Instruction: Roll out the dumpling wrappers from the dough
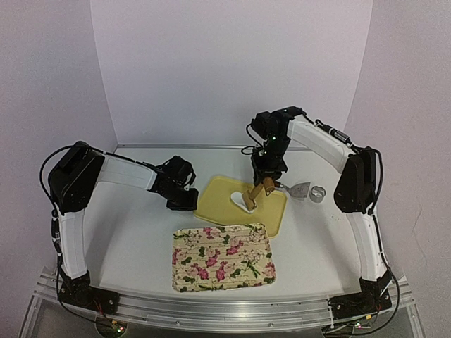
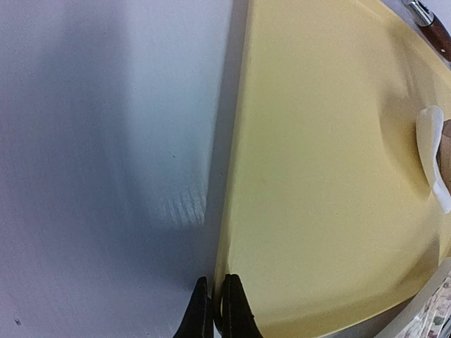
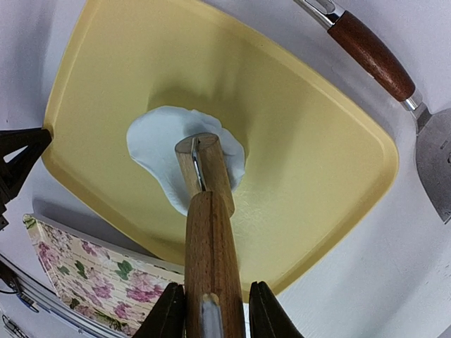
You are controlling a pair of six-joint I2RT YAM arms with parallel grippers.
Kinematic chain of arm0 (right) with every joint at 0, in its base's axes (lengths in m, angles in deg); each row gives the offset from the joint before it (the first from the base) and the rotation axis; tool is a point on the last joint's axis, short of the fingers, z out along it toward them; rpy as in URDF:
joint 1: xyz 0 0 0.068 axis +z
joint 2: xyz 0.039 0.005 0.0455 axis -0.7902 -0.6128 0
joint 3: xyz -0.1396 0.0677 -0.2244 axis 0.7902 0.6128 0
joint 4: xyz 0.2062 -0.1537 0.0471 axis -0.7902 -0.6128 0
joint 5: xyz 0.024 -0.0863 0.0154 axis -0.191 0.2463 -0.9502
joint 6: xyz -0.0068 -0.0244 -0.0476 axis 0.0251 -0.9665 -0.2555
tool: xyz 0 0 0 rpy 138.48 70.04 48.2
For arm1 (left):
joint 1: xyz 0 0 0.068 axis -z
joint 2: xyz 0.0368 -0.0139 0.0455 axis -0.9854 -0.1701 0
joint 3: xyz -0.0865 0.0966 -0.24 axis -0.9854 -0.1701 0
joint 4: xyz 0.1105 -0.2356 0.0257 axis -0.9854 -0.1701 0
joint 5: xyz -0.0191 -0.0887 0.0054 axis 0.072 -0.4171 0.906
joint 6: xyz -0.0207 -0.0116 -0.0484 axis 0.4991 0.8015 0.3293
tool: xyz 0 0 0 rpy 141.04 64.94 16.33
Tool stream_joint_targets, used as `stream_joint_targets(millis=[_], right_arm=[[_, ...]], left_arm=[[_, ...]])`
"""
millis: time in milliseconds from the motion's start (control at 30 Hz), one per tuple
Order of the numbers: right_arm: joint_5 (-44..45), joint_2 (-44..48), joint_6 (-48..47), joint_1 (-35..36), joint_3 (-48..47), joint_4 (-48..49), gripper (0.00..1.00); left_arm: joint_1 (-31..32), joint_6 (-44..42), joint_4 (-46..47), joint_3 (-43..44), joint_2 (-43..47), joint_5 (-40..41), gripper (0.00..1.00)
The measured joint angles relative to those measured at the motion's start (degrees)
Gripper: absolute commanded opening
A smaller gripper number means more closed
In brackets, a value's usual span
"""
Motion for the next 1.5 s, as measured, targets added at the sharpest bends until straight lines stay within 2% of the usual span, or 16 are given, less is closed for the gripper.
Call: stream_joint_targets(millis=[400,1500], right_arm=[[0.27,-0.01,0.30,0.21,1.80,1.66,0.00],[-7.58,1.19,0.00,-5.16,7.32,5.08,0.00]], left_arm=[[0.31,0.75,-0.07,0.00,0.00,1.07,0.00],[0.72,2.70,2.05,-2.03,0.88,2.86,0.00]])
